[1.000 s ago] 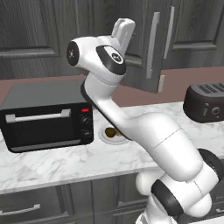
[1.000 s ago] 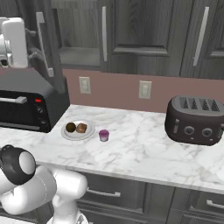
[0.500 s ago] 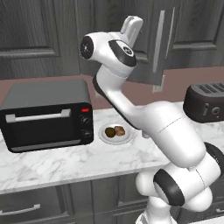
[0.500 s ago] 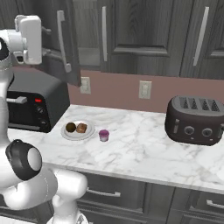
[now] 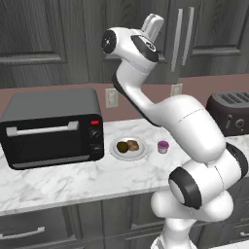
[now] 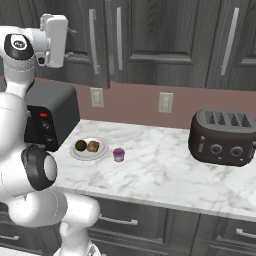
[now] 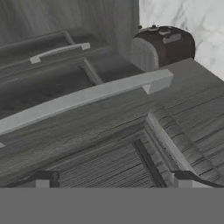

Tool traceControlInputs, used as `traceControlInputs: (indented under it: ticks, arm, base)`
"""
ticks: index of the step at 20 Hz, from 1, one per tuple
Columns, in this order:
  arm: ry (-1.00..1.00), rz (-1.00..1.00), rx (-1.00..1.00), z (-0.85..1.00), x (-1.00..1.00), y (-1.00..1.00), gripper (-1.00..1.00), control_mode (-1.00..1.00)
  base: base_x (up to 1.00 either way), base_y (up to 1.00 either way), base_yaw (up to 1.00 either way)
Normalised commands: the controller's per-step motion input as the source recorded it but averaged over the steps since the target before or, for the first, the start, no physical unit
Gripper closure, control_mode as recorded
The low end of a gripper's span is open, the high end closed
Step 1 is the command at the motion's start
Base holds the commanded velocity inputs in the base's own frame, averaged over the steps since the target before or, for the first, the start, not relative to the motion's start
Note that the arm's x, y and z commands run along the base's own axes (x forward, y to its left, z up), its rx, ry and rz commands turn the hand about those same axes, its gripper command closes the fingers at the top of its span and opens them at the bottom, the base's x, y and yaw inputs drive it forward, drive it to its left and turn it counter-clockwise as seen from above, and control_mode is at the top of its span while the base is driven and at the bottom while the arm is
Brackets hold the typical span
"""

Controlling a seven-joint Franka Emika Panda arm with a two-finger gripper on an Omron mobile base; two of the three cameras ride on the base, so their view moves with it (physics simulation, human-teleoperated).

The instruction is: Pick the avocado and bread from the counter and place them on the plate. Then pick the jam from the cabinet and place it next to the plate. Lastly close the cabinet door.

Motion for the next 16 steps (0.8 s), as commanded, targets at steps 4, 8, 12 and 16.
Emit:
traceControlInputs:
  ticks: [4,8,12,16]
  arm:
    - [0.0,0.0,0.04,0.0,0.77,-0.64,-1.0,-1.0]
    - [0.0,0.0,0.03,-0.02,0.7,-0.54,-1.0,-1.0]
    - [0.0,0.0,0.03,-0.01,0.66,-0.52,-1.0,-1.0]
    - [0.0,0.0,0.03,0.0,0.66,-0.53,-1.0,-1.0]
  base:
    - [0.0,0.0,0.0]
    - [0.0,0.0,0.0]
    - [0.0,0.0,0.0]
    - [0.0,0.0,0.0]
